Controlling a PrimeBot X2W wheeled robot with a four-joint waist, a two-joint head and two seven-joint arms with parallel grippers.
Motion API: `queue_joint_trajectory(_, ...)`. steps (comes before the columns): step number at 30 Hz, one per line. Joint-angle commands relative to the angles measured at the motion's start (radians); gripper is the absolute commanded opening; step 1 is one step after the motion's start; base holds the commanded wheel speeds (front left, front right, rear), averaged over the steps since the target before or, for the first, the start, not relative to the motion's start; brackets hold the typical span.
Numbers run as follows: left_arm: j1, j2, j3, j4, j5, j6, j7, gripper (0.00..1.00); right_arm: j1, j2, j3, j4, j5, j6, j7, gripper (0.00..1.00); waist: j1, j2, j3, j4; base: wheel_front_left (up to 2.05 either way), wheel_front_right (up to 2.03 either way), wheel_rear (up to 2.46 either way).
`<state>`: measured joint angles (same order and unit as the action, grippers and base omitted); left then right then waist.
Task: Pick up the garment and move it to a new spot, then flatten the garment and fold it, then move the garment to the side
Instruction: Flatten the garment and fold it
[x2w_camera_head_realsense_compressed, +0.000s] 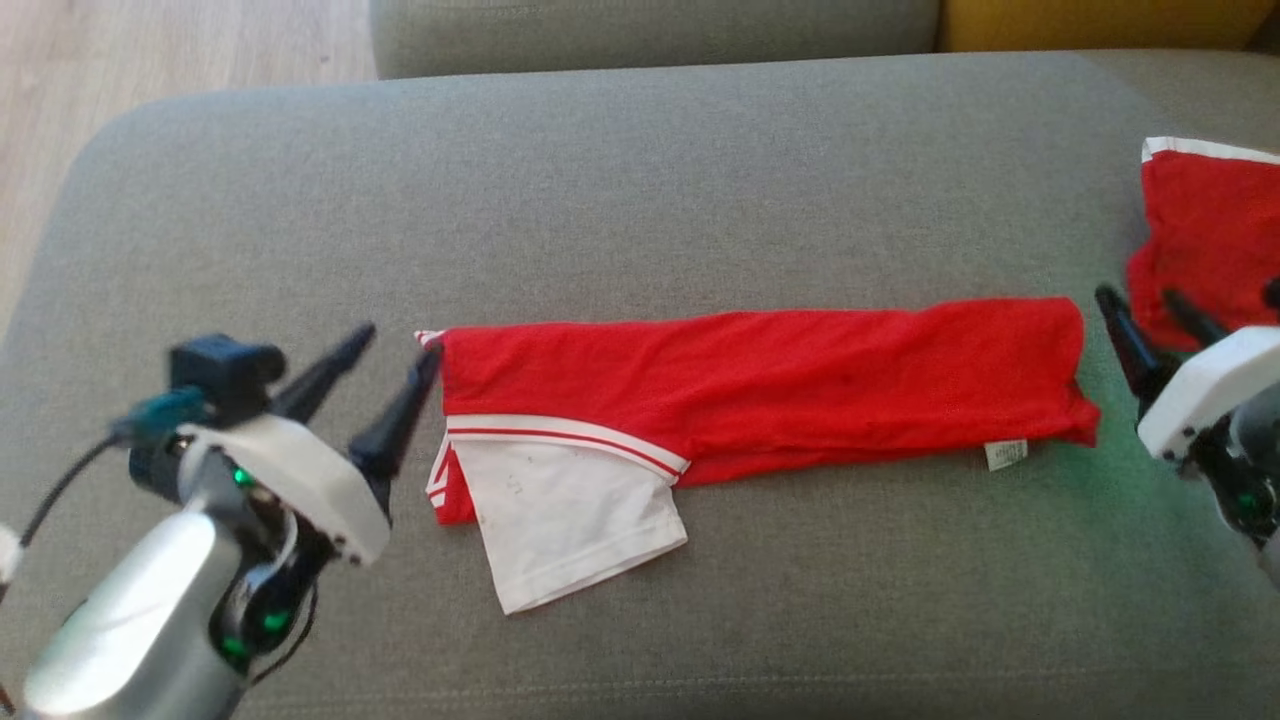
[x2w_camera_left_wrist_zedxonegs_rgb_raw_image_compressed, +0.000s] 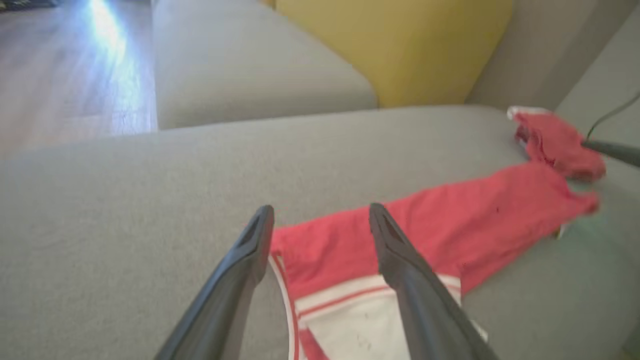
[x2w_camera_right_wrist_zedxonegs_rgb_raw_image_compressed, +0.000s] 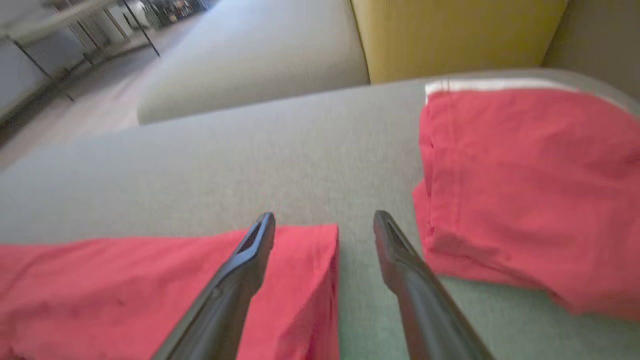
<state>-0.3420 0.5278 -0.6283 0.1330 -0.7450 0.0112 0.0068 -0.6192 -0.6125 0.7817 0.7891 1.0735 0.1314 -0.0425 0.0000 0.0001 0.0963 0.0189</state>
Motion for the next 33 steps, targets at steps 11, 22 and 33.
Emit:
queue_joint_trajectory(11,0.053,-0.177,0.230,0.018,-0.098,0.080,-0.260,1.00,0.104,0.075,-0.169,-0.089,-0.079,-0.001,-0.215,1.00,0.0000,-0.0001,-0.038,0.007,0.00,0.00,0.00)
queue_joint_trajectory(22,0.229,-0.445,0.514,0.042,0.130,-0.060,-0.268,1.00,0.314,0.245,-0.530,-0.242,-0.412,-0.001,-0.219,1.00,0.0000,-0.0001,-0.022,0.016,0.00,0.00,0.00)
queue_joint_trajectory(33,0.209,-0.477,0.559,0.085,0.223,-0.122,-0.268,1.00,0.272,0.391,-0.749,-0.099,-0.557,-0.001,-0.149,1.00,0.0000,-0.0001,0.027,0.039,0.00,0.00,0.00)
